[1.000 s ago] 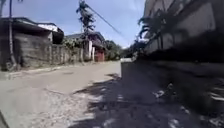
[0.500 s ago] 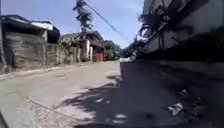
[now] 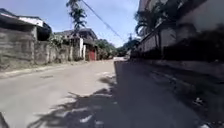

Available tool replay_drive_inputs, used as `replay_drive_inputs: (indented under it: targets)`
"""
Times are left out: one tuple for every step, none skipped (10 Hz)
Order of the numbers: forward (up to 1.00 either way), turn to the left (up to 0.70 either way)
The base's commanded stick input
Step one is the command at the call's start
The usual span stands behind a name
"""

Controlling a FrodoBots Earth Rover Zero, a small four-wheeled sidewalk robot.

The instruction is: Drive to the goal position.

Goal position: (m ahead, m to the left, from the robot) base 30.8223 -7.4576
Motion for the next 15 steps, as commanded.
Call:
replay_drive_inputs:
  targets:
    - [1.00, -0.05]
    - [1.00, -0.01]
    - [1.00, -0.01]
    - [1.00, 0.00]
    - [1.00, -0.10]
    - [1.00, -0.38]
    - [1.00, -0.16]
    - [1.00, 0.00]
    - [1.00, 0.00]
    - [1.00, 0.00]
    - [1.00, 0.00]
    - [1.00, 0.00]
    - [1.00, 0.00]
    - [1.00, -0.01]
    - [1.00, -0.11]
